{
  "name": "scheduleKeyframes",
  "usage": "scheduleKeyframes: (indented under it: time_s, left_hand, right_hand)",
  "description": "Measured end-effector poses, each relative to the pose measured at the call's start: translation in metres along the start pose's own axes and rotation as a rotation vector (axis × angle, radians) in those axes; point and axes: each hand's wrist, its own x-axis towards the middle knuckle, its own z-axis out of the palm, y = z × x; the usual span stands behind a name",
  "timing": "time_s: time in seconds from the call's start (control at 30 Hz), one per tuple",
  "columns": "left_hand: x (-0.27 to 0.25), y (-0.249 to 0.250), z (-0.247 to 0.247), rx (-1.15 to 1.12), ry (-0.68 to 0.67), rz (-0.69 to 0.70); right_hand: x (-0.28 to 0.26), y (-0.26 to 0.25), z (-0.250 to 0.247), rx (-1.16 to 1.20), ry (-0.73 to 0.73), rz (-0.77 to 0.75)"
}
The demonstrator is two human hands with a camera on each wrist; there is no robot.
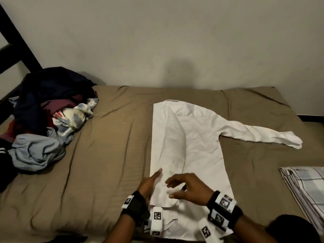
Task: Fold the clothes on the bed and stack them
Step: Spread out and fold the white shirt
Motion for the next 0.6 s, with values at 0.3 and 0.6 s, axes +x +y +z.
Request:
scheduleKeyframes:
  time_s: [0.3, 0.6]
  left_hand:
    - [0.017, -0.064, -0.028, 0.114, 0.263, 0.369]
    - [0.021, -0.090, -0.034, 0.005, 0.253, 0.266]
  right_hand:
    - [-0.010, 0.105, 0.066, 0.300, 0.548, 0.470]
    - [0.019, 0.110, 0.084, 0.558, 0.558, 0.598]
